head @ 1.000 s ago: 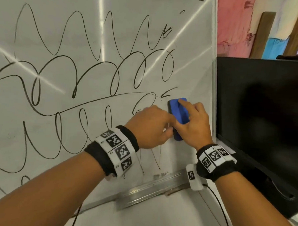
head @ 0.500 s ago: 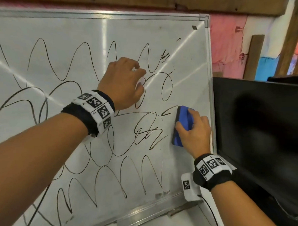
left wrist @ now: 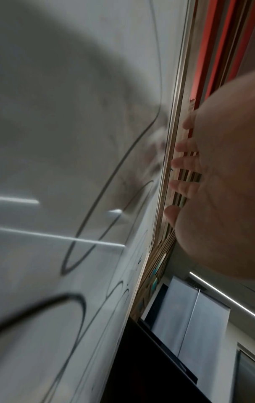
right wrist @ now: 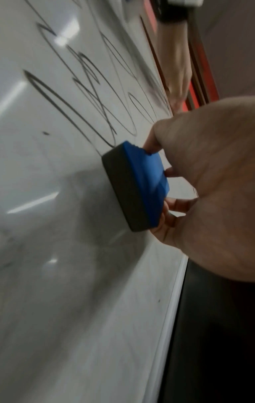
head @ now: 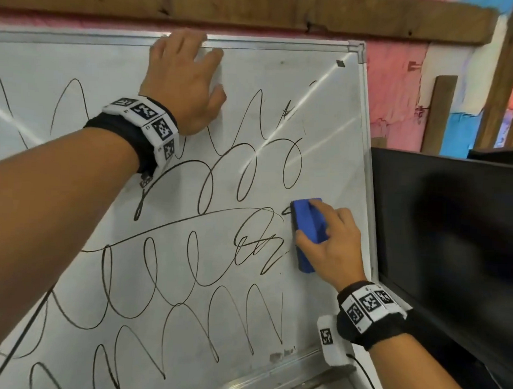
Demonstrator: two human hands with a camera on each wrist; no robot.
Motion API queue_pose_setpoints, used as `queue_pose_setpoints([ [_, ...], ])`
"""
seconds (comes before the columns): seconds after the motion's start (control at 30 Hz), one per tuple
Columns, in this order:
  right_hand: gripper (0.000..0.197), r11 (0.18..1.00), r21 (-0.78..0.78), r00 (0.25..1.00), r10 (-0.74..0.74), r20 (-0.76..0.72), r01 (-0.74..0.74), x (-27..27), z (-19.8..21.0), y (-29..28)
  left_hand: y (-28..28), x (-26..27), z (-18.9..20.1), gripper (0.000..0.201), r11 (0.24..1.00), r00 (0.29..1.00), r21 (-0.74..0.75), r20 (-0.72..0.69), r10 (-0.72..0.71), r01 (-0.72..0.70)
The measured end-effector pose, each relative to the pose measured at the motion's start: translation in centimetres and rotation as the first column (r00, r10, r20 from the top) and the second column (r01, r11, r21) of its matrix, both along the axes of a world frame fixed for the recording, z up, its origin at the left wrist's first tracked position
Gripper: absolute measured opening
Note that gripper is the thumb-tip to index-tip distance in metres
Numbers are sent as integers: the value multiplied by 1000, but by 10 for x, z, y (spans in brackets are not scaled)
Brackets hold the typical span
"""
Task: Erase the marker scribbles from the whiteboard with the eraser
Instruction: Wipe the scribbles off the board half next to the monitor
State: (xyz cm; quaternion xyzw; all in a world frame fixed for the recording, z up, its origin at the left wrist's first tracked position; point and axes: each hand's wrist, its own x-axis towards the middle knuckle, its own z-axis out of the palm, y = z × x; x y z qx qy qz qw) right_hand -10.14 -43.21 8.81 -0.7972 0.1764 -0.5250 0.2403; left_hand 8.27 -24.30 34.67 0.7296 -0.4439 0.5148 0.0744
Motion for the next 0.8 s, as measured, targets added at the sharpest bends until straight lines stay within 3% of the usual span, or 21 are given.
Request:
queue_pose_setpoints([
  [0.1,65,998,29,998,-54,25,53,1,5,-3,-2,5,16,64,999,999,5,8,50,-50],
  [0.2,65,995,-76,997,53,-59,-58,1,2,2,-4,14,31,64,996,996,-10,1,89,-89],
  [0.27,65,995,-86,997,47,-57,-52,-1,5,-4,-6,19,36,65,994,994,-15,-28,109,-110],
  [0.37,64,1000,-9,1000,-20,12,20,0,11,-7,-10,26,36,69,989,986,6,-69,151,-151],
  [0.5,65,988,-118,993,89,-71,-97,-4,-4,2,-13,28,32,69,986,984,-16,-66,163,-164],
  [0.63,64,1000,-30,1000,3,15,-2,-3,0,-3,-16,23,31,65,983,982,-28,-57,177,-179],
  [0.8,65,992,-87,996,88,-8,-89,-1,-9,3,-18,23,30,62,984,984,-63,-58,166,-169],
])
